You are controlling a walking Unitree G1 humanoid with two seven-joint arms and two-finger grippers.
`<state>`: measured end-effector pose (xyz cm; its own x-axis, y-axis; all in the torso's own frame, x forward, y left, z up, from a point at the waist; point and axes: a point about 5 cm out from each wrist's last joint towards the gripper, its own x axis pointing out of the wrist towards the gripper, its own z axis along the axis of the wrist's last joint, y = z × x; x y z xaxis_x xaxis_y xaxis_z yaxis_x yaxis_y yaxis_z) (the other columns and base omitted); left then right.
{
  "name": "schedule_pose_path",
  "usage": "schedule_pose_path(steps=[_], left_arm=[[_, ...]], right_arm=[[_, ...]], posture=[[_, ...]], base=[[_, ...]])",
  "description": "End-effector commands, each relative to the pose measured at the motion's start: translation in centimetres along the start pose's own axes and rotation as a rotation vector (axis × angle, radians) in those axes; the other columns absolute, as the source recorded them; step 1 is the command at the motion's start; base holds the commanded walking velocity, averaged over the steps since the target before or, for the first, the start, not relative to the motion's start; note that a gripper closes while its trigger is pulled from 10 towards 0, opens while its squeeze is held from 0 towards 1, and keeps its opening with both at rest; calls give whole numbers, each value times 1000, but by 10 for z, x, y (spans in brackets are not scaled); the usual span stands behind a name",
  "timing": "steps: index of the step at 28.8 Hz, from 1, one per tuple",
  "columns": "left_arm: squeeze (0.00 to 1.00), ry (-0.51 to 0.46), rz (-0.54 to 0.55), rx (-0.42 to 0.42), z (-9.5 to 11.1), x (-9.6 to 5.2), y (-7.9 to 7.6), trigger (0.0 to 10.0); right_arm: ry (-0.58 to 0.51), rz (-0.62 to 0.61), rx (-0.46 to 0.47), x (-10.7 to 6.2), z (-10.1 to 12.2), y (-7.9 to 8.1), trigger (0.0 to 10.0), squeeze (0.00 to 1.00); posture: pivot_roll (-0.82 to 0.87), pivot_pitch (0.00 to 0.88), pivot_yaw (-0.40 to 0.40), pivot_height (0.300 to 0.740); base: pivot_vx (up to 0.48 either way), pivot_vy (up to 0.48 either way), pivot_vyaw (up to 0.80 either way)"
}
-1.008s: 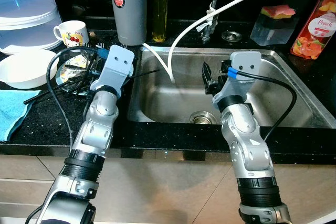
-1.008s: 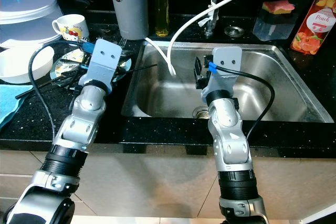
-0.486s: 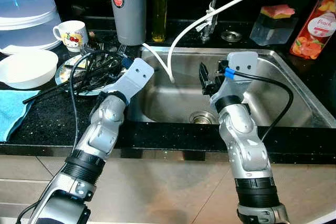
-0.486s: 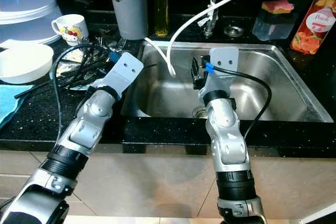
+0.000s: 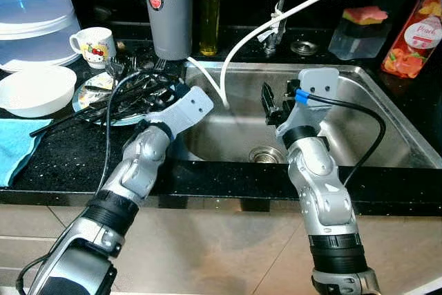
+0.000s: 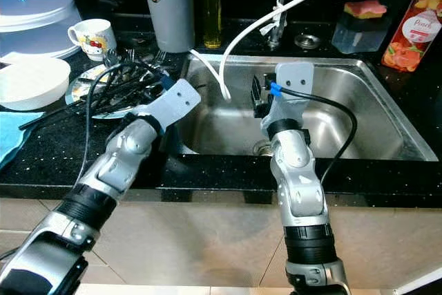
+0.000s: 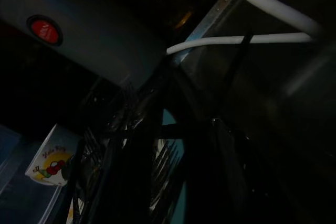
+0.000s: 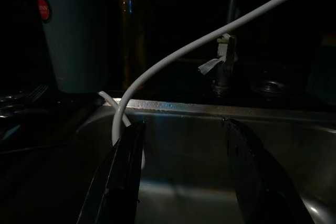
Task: Kitchen organization
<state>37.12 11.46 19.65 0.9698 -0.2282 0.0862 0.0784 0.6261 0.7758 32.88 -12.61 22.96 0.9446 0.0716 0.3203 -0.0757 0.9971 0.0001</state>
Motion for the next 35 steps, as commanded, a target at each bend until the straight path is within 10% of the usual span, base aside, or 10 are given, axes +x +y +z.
schedule_pose_path(steps=[1,12,13,15,18,21,35], left_arm=[[0,-31,-22,56,1,1,0,9451],[0,-118,7,177,9,10,5,10000],[0,-115,13,185,9,10,6,8431],[0,-113,16,189,8,11,7,8431],[0,-87,45,187,5,13,11,1725],[0,-89,57,189,5,15,14,0],[0,-69,89,206,-1,16,17,0]], right_arm=[[-4,7,2,-1,-1,2,10000,0],[-10,3,-3,-1,0,0,10000,0],[-10,3,-3,-1,0,0,10000,0],[-10,3,-3,-1,0,0,10000,0],[-10,0,-4,-1,0,0,10000,0],[-10,-2,-4,-2,0,-1,10000,0],[-9,-11,-6,-2,0,-3,10000,0]], posture=[[90,12,12,740],[84,0,18,740],[84,0,18,740],[84,0,18,740],[84,0,21,740],[82,0,22,740],[83,13,19,740]], base=[[0,0,0],[0,0,0],[0,0,0],[0,0,0],[0,0,0],[0,0,0],[0,0,0]])
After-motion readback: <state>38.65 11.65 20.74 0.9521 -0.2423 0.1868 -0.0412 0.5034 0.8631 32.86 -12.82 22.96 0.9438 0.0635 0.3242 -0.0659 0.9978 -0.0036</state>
